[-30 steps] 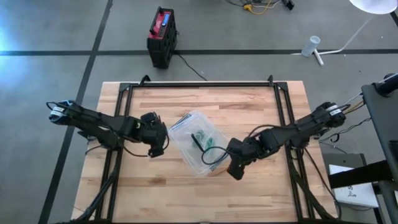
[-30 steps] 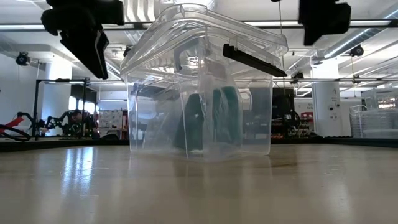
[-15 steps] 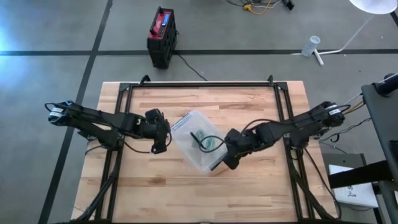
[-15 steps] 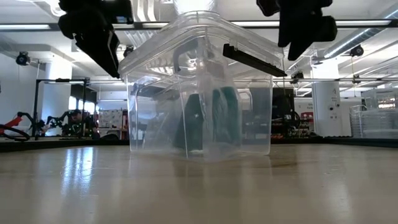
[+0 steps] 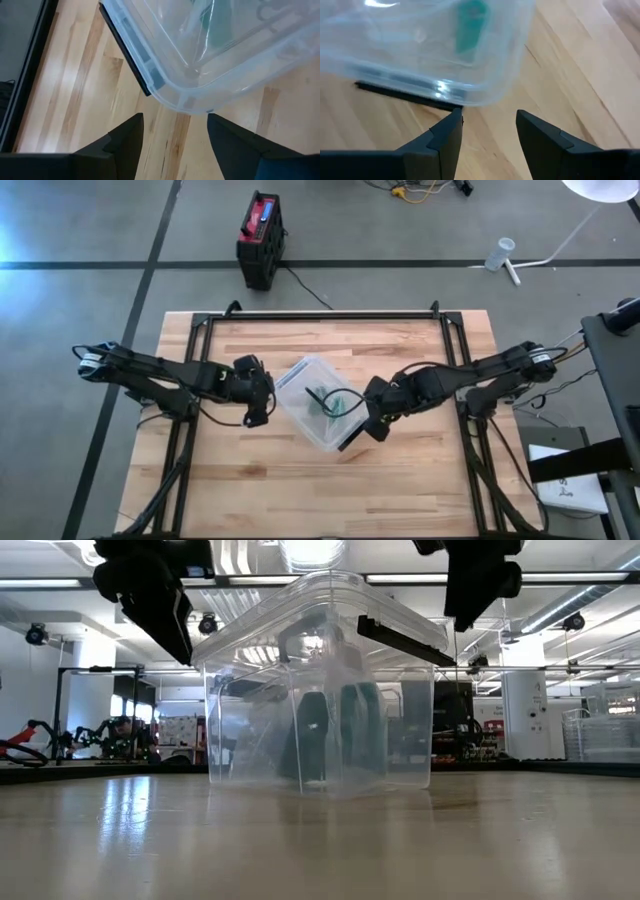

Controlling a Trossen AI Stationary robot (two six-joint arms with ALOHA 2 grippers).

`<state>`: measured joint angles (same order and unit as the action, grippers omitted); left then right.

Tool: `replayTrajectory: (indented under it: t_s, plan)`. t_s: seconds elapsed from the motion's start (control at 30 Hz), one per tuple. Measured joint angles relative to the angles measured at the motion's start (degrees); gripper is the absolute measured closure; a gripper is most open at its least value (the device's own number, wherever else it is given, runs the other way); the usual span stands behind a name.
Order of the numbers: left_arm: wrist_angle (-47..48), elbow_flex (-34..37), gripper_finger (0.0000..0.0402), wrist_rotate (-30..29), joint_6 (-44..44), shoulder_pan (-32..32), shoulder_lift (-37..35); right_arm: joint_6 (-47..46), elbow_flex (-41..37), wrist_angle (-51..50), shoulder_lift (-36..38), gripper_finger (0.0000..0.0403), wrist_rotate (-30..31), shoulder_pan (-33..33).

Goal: Roll bandage
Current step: Close the transparent bin

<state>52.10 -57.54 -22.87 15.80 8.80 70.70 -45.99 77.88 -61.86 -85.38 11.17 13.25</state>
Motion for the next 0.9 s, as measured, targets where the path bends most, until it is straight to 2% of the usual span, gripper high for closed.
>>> replayTrajectory:
  t_s: [0.17, 0.33, 0.53, 0.7, 0.83, 0.9]
  plan:
    - [3.52, -0.47, 0.019, 0.0, -0.27, 0.0, -1.02, 6.54, 1.23, 4.52, 0.0, 0.0224, 0.94, 0.51]
    - [6.83, -5.04, 0.0183, -0.62, 1.69, 0.0, -2.82, 14.62, 1.75, 14.36, -0.03, 0.0224, 3.89, 0.49]
    - [-5.8, -5.22, 0.0176, -9.56, -3.22, -0.12, -4.93, 23.18, 0.88, 25.94, -5.47, 0.0224, 4.62, 0.36]
    - [-17.71, -1.16, 0.0178, -9.19, -8.05, -1.18, -3.21, 24.32, 0.85, 26.53, -10.48, 0.0224, 8.88, 0.59]
    - [-19.05, 1.64, 0.0186, -8.29, -7.72, -1.6, -0.64, 26.87, 1.03, 24.43, -11.83, 0.0224, 9.72, -0.57]
    - [-18.33, 2.34, 0.0189, -4.04, -6.05, -1.55, 0.61, 30.97, 1.21, 23.43, -11.86, 0.0224, 7.8, -1.77]
